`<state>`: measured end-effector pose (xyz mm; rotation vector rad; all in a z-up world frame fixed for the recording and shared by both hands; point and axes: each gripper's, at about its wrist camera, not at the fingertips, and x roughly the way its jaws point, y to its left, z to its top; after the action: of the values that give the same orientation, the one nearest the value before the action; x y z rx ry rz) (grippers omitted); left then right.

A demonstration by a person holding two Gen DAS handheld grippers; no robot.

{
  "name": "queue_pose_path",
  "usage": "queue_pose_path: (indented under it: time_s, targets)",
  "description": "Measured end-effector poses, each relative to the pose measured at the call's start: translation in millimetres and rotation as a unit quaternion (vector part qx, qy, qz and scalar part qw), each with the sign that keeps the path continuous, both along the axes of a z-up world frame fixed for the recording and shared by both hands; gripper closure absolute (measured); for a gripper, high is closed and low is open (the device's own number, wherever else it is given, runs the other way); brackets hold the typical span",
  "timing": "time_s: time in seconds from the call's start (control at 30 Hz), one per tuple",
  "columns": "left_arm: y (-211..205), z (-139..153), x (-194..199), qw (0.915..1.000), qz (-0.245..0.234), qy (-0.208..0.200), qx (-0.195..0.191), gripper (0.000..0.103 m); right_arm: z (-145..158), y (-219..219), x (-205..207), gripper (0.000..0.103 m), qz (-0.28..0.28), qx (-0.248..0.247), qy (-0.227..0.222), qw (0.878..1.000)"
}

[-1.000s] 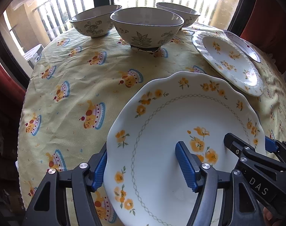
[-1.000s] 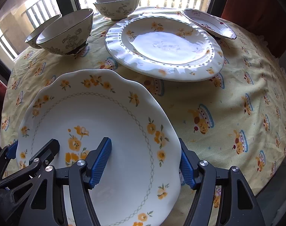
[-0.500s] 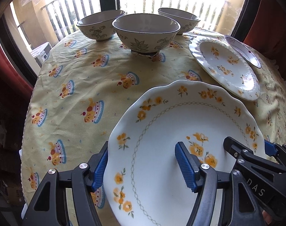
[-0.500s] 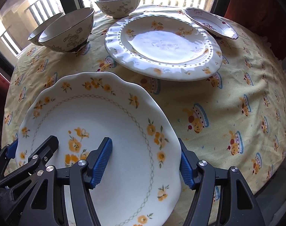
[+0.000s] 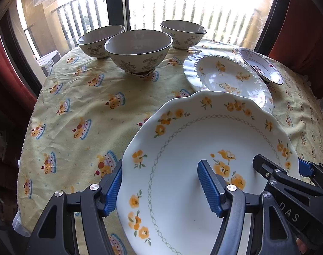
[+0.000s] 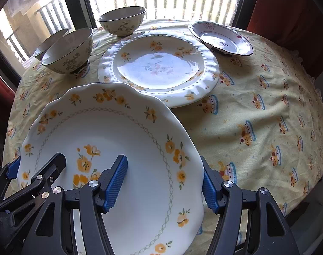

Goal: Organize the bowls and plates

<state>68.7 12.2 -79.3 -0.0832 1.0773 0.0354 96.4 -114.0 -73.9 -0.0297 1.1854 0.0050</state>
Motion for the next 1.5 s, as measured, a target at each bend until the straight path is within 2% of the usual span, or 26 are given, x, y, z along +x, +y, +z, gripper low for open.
queue_pose_path:
  time_s: [0.4,0.8,1.17,1.5]
  targets:
    - [-70,7,10,0.9998,-0.009,-0.016,0.004,0.035,13,-73,11,0.035,-0.009,-0.001,-0.006,1.000]
    - [-142,1,32,0.9998,-0.014,-0.016,0.002,0.035,8,-150,28,0.035,-0.014,-0.002,-0.004,1.000]
    - [-197,-17,46,0.9999,-0.014,0.008,-0.001,0.035,-9,-209,45,0.035,-0.015,-0.004,0.014,1.000]
    - [-206,-39,54,0.9988,0.003,0.049,-0.001,0.035,-28,-226,52,0.038,-0.007,0.003,0.043,0.999]
